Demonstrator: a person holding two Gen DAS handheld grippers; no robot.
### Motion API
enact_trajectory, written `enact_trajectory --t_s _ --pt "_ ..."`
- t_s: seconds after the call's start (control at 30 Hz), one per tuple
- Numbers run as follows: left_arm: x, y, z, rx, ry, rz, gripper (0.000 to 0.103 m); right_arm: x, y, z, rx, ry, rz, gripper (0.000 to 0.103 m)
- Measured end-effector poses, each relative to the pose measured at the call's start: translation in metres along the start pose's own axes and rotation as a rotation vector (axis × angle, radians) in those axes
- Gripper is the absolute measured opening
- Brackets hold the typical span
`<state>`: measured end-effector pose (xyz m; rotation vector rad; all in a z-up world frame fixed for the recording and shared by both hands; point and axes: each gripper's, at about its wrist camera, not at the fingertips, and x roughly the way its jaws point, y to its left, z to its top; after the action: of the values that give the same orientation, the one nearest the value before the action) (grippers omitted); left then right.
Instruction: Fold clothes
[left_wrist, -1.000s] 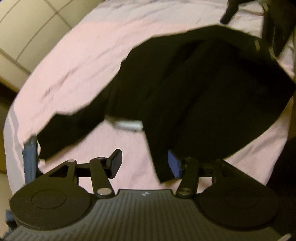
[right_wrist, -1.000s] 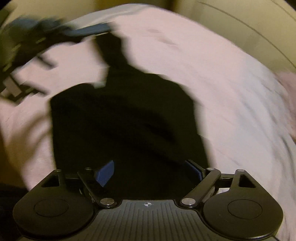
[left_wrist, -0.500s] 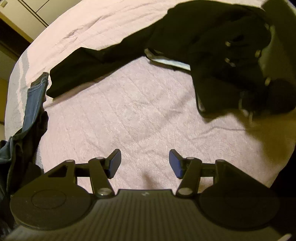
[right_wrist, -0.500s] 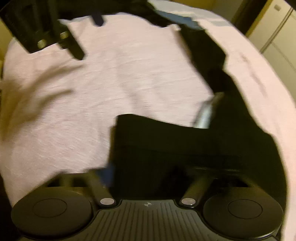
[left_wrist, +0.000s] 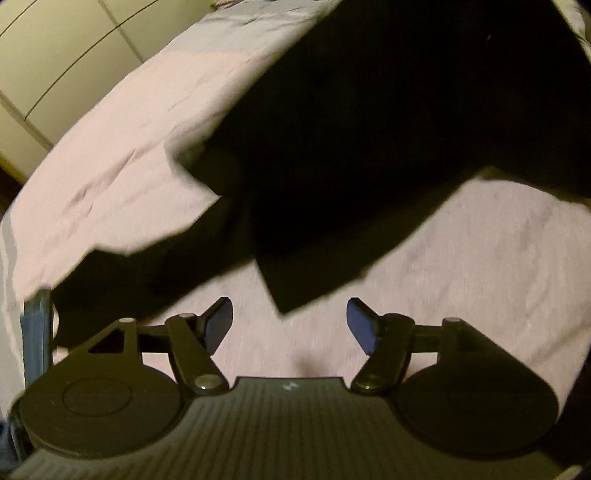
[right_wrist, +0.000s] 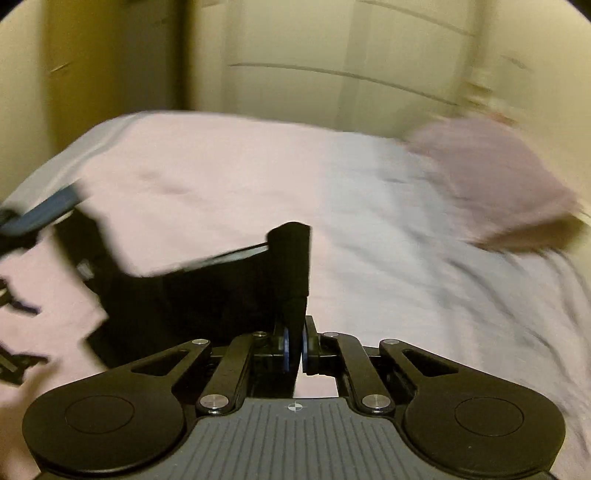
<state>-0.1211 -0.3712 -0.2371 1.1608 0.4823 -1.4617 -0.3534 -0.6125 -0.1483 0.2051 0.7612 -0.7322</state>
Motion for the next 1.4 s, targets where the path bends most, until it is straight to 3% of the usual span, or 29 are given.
enact_trajectory --t_s 0.1,0.2,0.33,0.5,0.63,0.87,0.97,1.03,1.1,1.13,1.23,1.27,1.3,1.4 --pt "0.009 -0.010 0.024 0.019 -0.011 0.023 0.066 -0.023 -0.054 -0.015 0.100 0.006 -0.034 0.004" --pt "0.017 -0.020 0.049 0.018 -0.010 0.040 0.068 -0.036 -0.088 -0.031 0.155 0.021 -0.007 0.004" --pt "0.026 -0.024 0.088 -0.050 -0.037 0.025 0.073 -0.055 -0.117 -0.046 0.167 0.037 0.029 0.004" --pt "0.049 -0.033 0.140 -0.024 -0.067 -0.021 0.075 -0.087 -0.140 -0.072 0.230 0.069 -0.002 0.004" --pt "0.080 -0.031 0.176 0.028 -0.083 -0.089 0.075 -0.100 -0.159 -0.114 0.323 0.161 -0.067 0.004" --pt "0.148 -0.016 0.218 0.077 -0.049 -0.188 0.076 -0.079 -0.182 -0.171 0.450 0.329 -0.147 0.004" --pt "0.176 -0.008 0.235 0.038 -0.041 -0.292 0.075 -0.072 -0.186 -0.181 0.467 0.392 -0.160 0.008" --pt "0.191 -0.003 0.245 -0.001 -0.034 -0.398 0.074 -0.071 -0.189 -0.180 0.455 0.441 -0.174 0.020" --pt "0.203 0.000 0.252 -0.028 -0.027 -0.498 0.062 -0.074 -0.188 -0.171 0.412 0.455 -0.191 0.027" --pt "0.204 -0.002 0.255 -0.023 -0.025 -0.521 0.051 -0.077 -0.188 -0.165 0.387 0.457 -0.200 0.030" --pt "0.194 -0.012 0.257 0.023 -0.042 -0.550 0.016 -0.083 -0.184 -0.143 0.302 0.418 -0.213 0.032" --pt "0.184 -0.017 0.257 0.039 -0.059 -0.535 0.012 -0.083 -0.180 -0.134 0.267 0.388 -0.194 0.033" --pt "0.173 -0.023 0.257 0.062 -0.080 -0.521 0.011 -0.080 -0.176 -0.123 0.228 0.355 -0.161 0.039" --pt "0.125 -0.052 0.254 0.180 -0.165 -0.479 0.007 -0.057 -0.165 -0.089 0.130 0.270 -0.014 0.079"
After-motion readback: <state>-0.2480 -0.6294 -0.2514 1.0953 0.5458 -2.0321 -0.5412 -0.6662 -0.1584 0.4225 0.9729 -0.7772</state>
